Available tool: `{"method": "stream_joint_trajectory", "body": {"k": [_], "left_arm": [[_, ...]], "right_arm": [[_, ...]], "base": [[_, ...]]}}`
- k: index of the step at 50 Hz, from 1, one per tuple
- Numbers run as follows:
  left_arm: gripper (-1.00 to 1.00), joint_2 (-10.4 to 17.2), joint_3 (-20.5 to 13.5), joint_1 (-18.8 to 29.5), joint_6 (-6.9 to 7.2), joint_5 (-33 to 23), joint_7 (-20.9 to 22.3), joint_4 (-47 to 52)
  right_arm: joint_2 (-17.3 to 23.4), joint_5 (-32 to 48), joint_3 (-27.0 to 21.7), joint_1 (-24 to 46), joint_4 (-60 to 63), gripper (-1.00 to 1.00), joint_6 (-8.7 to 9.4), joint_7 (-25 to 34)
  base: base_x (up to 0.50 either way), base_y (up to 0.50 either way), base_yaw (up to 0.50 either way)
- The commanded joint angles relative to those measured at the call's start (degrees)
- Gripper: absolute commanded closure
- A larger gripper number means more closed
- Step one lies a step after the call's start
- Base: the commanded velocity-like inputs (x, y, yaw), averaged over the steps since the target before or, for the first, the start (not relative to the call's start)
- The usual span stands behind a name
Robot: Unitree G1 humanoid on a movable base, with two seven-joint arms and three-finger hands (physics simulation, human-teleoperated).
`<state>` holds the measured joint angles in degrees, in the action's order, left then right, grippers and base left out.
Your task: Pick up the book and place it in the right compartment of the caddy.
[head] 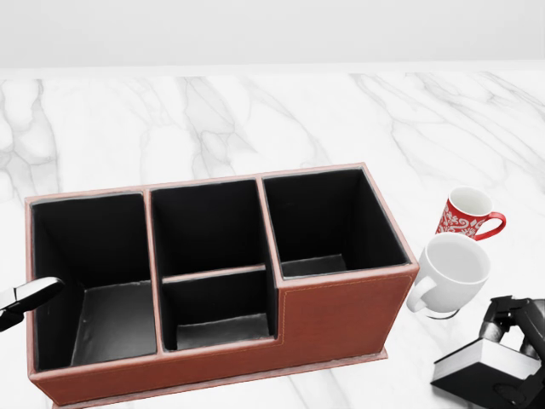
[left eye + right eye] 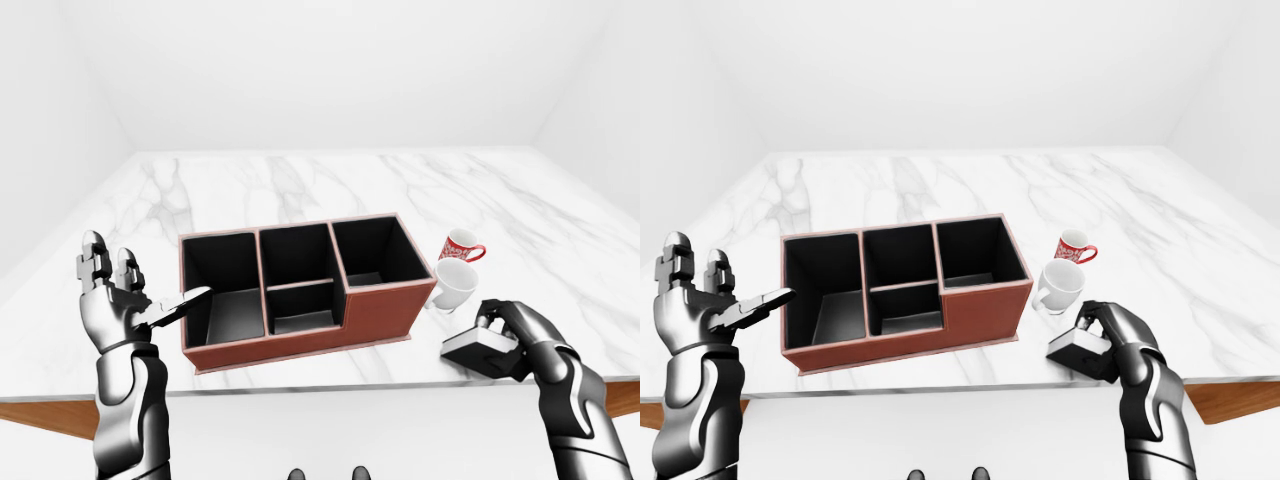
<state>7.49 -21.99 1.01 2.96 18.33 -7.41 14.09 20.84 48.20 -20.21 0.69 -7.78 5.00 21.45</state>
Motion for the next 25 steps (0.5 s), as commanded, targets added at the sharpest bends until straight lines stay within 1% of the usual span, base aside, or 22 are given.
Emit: {"method": "stream_joint_trajectory", "body": {"k": [1, 5, 6, 7, 8, 9, 10, 13, 14, 16, 18, 25], "left_arm": [[-1.0, -0.08, 0.07, -0.02, -0.04, -0.1, 0.01, 0.0], [-1.0, 0.0, 0.06, 0.15, -0.22, -0.19, -0.05, -0.39], [-1.0, -0.02, 0.2, 0.32, -0.66, -0.38, 0.0, -1.11], [-1.0, -0.09, 0.42, 0.2, -0.72, -0.56, -0.02, -1.02], [-1.0, -0.07, 0.41, 0.1, -0.45, -0.48, -0.09, -0.61], [-1.0, 0.04, 0.29, 0.06, 0.14, -0.31, -0.2, 0.02], [-1.0, 0.1, 0.15, 0.11, 0.13, -0.28, -0.15, -0.08], [-1.0, 0.19, 0.07, 0.42, -0.48, -0.35, -0.1, -1.1], [-1.0, 0.2, 0.14, 0.41, -0.4, -0.34, -0.13, -0.98], [-1.0, 0.21, 0.15, 0.37, -0.37, -0.34, -0.18, -0.9], [-1.0, 0.22, 0.1, 0.33, -0.27, -0.27, -0.21, -0.73], [-1.0, 0.18, 0.09, 0.32, -0.19, -0.32, -0.23, -0.63]], "right_arm": [[-0.61, 1.05, -0.95, -0.18, 3.25, 1.0, 0.0, 0.36], [-1.06, 1.0, -1.66, -0.19, 7.56, 1.0, 0.0, 2.18], [-1.3, 0.36, -2.22, 0.05, 9.77, 1.0, 0.0, 3.3], [-1.5, -0.16, -3.13, 0.24, 13.91, 1.0, 0.0, 5.69], [-1.58, 0.1, -3.28, 0.02, 15.02, 1.0, 0.0, 6.47], [-1.82, -0.11, -3.78, -0.26, 17.01, 1.0, 0.0, 7.62], [-1.99, 0.02, -4.19, -0.61, 18.51, 1.0, 0.0, 8.65], [-1.68, 0.61, -7.71, -1.56, 28.88, 1.0, 0.0, 15.15], [-1.44, 0.9, -8.9, -1.35, 32.42, 1.0, 0.0, 17.8], [-0.52, 1.21, -11.23, 0.1, 38.19, 1.0, 0.0, 18.55], [0.52, 1.59, -12.83, 1.59, 41.46, 1.0, 0.0, 18.55], [3.24, 2.12, -15.41, 4.69, 49.49, 1.0, 0.0, 18.55]], "base": [[0.0, 0.0, 0.0], [0.0, 0.0, 0.0], [0.0, 0.0, 0.0], [0.0, 0.0, 0.0], [0.0, 0.0, 0.0], [0.0, 0.0, 0.0], [0.0, 0.0, 0.0], [0.0, 0.0, 0.0], [0.0, 0.0, 0.0], [0.0, 0.0, 0.0], [0.0, 0.0, 0.0], [0.0, 0.0, 0.0]]}}
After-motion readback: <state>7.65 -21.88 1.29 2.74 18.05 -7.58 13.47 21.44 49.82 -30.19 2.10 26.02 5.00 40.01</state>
